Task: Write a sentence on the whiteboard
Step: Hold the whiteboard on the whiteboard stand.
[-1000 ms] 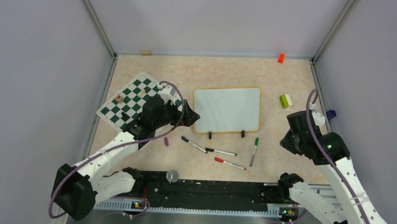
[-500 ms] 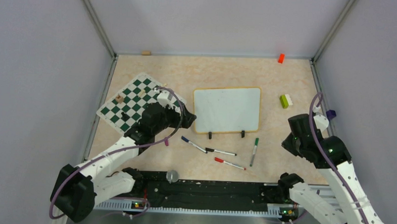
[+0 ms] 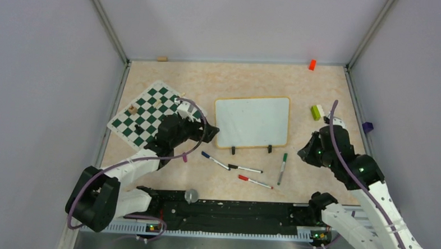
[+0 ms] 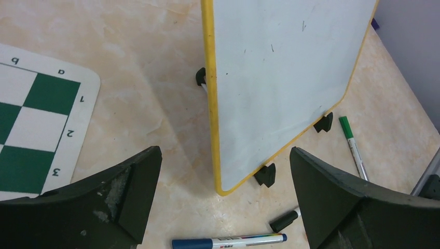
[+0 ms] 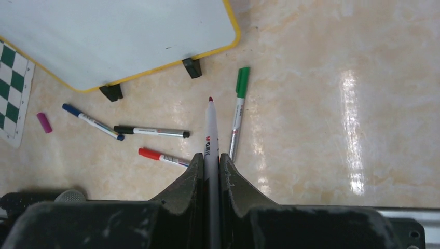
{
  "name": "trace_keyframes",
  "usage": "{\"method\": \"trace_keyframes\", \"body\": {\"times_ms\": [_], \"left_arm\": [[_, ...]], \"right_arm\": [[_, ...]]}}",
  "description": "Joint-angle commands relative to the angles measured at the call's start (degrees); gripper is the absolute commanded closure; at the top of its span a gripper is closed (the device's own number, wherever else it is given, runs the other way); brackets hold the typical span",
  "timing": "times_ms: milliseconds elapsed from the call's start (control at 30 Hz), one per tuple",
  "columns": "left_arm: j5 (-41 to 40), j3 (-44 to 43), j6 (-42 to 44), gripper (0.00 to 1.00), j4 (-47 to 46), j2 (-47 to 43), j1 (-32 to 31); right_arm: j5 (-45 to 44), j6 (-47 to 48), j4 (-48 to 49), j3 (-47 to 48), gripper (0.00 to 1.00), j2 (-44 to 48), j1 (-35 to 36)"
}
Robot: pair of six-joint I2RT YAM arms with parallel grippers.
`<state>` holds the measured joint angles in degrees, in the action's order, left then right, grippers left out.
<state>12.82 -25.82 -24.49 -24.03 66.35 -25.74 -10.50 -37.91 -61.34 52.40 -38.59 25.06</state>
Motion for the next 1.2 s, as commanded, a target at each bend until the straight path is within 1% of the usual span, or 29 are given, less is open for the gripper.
{"method": "trace_keyframes", "body": {"times_ms": [0, 133, 233, 367, 467, 533, 567, 633, 700, 767, 867, 933, 1067, 1167], "left_arm": [[7.28, 0.61, 4.73, 0.01, -8.77, 0.18, 1.56], [7.18, 1.02, 6.73, 0.02, -7.8, -0.17, 1.65], [9.55, 2.1, 7.16, 0.09, -8.48, 0.18, 1.65], [7.18, 3.42, 9.23, 0.11, -7.76, 0.49, 1.66], [4.58, 5.04, 9.67, 0.08, -9.86, 0.17, 1.74], [3.75, 5.13, 8.25, 0.05, -10.09, -0.3, 1.79], [2.81, 4.7, 6.81, 0.02, -9.45, -0.41, 1.82], [2.26, 2.94, 4.22, 0.01, -6.46, 0.08, 2.44], [5.88, 0.79, 1.82, 0.01, -3.7, 1.86, 3.75], [9.85, -0.52, -1.5, 0.01, -2.91, 3.28, 5.24], [14.93, 0.05, -5.82, 0.01, -6.46, 3.72, 7.15], [15.62, 0.17, -5.88, 0.02, -6.33, 3.07, 7.58], [15.61, -2.62, -4.45, 0.02, 0.73, 0.12, 7.64], [17.04, -4.33, -4.82, 0.02, 3.42, -2.01, 7.63]], "right_arm": [[5.93, 6.11, 9.01, -0.54, 1.0, 1.8, -0.05], [8.79, 10.05, 10.74, 0.04, 1.0, 2.21, -0.05], [8.76, 11.21, 11.86, 0.13, 1.0, 2.16, -0.09], [10.97, 11.22, 13.97, -0.38, 1.0, 1.4, -0.05], [12.95, 11.88, 14.52, -0.72, 1.0, 0.68, -0.09], [13.96, 12.21, 14.95, -0.89, 1.0, 0.53, -0.09], [14.69, 12.33, 15.24, -0.89, 1.0, 0.48, -0.09], [16.63, 12.43, 16.18, -1.1, 1.0, 0.78, -0.05], [18.49, 12.53, 17.15, -1.79, 1.0, 1.29, -0.09], [20.27, 13.04, 18.02, -2.28, 1.0, 1.63, -0.1], [22.27, 14.15, 18.64, -1.68, 1.0, 1.58, -0.05], [22.96, 14.88, 18.81, -0.79, 1.0, 1.43, -0.07], [24.91, 16.12, 18.74, 1.18, 1.0, 1.28, -0.1], [25.86, 16.49, 18.08, 1.79, 1.0, 1.29, -0.09]]}}
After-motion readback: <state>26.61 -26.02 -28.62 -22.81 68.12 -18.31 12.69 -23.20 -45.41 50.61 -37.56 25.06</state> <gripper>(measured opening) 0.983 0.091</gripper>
